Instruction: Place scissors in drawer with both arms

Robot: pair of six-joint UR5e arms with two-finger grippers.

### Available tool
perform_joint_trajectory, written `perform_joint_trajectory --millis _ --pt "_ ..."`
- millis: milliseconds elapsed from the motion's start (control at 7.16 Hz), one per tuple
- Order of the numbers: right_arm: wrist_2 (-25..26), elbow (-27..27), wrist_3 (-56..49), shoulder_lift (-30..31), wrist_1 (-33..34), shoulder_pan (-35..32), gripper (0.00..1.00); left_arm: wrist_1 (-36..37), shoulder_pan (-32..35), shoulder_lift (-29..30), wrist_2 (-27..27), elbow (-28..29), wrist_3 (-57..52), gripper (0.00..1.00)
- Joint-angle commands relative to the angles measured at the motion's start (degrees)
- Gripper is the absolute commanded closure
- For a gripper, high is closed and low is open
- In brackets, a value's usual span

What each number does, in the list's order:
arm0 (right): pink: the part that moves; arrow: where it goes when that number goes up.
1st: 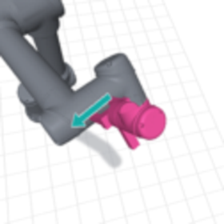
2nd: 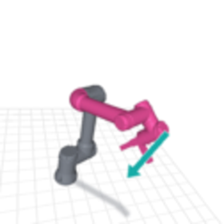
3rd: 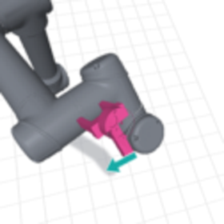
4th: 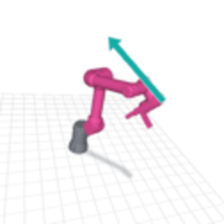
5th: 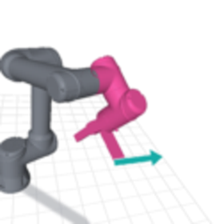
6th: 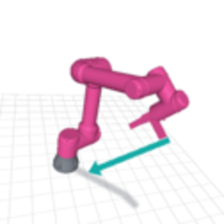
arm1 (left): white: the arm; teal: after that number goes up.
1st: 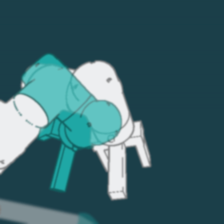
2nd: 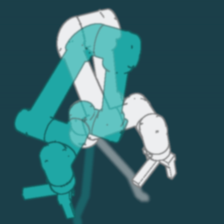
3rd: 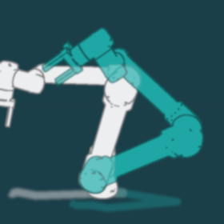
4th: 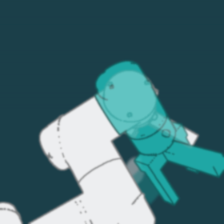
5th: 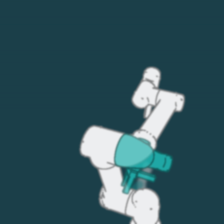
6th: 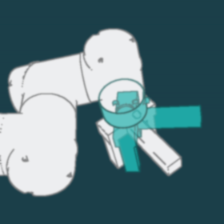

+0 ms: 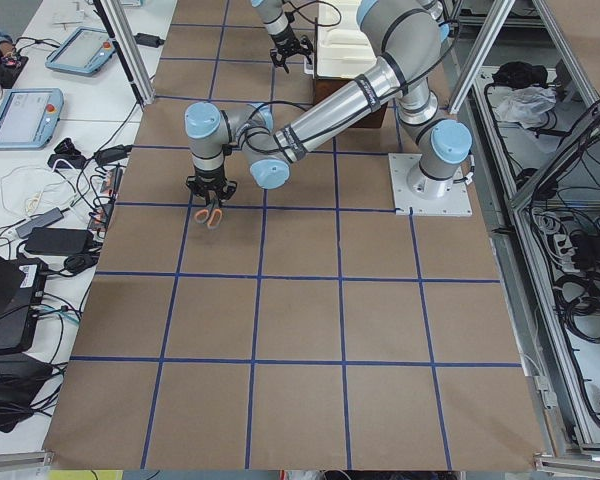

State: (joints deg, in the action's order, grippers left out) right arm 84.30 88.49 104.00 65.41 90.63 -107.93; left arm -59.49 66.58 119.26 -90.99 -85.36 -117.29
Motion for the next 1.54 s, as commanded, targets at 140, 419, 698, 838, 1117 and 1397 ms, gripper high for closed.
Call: perform_joint_trajectory --millis 140,419,698,838,1117,1397 --pt "0.8 -0.7 -2.6 0.2 5.9 0.0 0.00 -0.3 2.2 -2.5 0.0 -2.3 2.1 1.00" --pt "1.0 -1.0 -4.9 0.0 6.7 0.3 0.00 -0.2 3.2 -3.7 0.0 -3.1 2.1 1.00" --pt "1.1 -2.6 -5.5 -0.1 7.0 0.5 0.00 -1.2 5.3 -4.9 -0.1 -3.1 3.7 1.00" --pt "1.9 -2.7 -5.7 -0.1 7.0 0.5 0.00 -2.2 6.5 -5.4 0.0 -3.1 4.5 1.00" --pt "2.3 -3.2 -7.8 -0.2 7.2 0.9 0.00 -3.3 9.1 -6.8 0.0 -3.1 4.5 1.00" --pt "2.4 -6.1 -7.9 -2.5 7.1 1.0 0.00 -5.1 10.8 -8.0 0.2 -3.1 10.3 1.00"
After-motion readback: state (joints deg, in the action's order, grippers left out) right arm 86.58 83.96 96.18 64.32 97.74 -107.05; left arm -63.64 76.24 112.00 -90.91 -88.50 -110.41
